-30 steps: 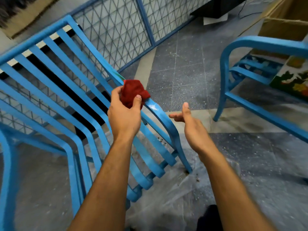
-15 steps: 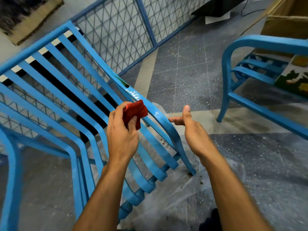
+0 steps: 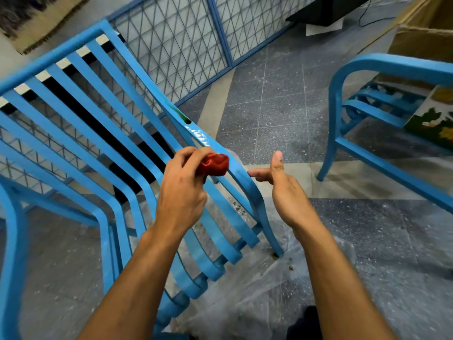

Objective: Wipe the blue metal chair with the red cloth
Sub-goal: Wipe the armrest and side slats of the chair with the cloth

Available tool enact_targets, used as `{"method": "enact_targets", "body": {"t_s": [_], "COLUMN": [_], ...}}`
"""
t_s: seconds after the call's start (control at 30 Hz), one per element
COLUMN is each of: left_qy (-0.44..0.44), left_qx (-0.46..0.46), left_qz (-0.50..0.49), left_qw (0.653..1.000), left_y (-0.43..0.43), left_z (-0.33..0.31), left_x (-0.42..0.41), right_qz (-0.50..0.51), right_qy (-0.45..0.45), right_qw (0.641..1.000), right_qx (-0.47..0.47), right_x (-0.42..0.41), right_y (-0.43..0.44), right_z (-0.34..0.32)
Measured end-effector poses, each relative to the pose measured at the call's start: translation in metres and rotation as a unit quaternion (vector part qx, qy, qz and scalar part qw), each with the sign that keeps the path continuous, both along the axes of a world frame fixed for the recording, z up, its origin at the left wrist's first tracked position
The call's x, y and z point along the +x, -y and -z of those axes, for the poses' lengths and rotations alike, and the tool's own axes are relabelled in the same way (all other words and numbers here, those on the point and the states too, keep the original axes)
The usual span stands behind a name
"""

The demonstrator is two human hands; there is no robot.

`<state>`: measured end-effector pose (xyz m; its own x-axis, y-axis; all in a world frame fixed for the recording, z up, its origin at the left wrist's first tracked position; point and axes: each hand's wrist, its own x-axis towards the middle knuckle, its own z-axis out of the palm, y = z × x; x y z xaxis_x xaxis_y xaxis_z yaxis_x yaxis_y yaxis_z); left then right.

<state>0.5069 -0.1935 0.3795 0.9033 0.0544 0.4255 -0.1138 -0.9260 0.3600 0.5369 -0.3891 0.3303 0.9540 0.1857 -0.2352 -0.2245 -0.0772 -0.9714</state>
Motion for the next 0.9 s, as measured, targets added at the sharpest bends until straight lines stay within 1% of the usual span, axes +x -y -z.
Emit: {"method": "enact_targets", "body": {"t_s": [0.07,0.17,0.23,0.3,0.43,0.53,0.6,0.67,0.8,0.9], "left_qy": [0.003,0.034,0.05,0.041,0.007,-0.001,-0.004,0.001,0.041,0.079], "left_qx": [-0.037,-0.086,-0.088,-0.069,0.003,0.038,0.048,0.03,-0.059,-0.081], "left_qz": [-0.011,-0.013,-0.012,-0.015,0.0,0.025,0.016,-0.012,-0.094,-0.1], "left_qw": [0.999,0.996,0.995,0.997,1.0,0.999,0.999,0.999,0.993,0.989], "left_y": [-0.009,-0.002,0.012,0.027,0.05,0.051,0.046,0.037,0.02,0.027], "left_z": [0.002,-0.002,-0.004,-0.005,0.002,0.008,0.01,0.012,0.008,0.003], "left_x": [-0.005,-0.007,-0.001,0.006,0.002,-0.01,-0.016,-0.019,-0.017,-0.01], "right_qz": [0.002,0.002,0.002,0.003,0.013,0.008,-0.002,-0.006,-0.007,-0.017], "right_qy": [0.001,-0.005,-0.004,-0.004,-0.008,-0.009,-0.012,-0.012,-0.021,-0.011], "right_qw": [1.0,1.0,1.0,1.0,1.0,1.0,1.0,1.0,1.0,1.0], "right_qx": [-0.003,-0.01,-0.013,-0.014,-0.003,0.006,0.002,-0.008,-0.016,-0.016], "right_x": [0.0,0.001,0.002,0.003,0.004,0.005,0.004,0.003,0.001,0.001], "right_y": [-0.001,-0.001,0.0,0.0,0.005,0.006,0.005,0.005,0.009,0.008], "right_z": [0.001,0.002,0.002,0.001,0.0,-0.001,-0.001,-0.003,-0.007,-0.006]}}
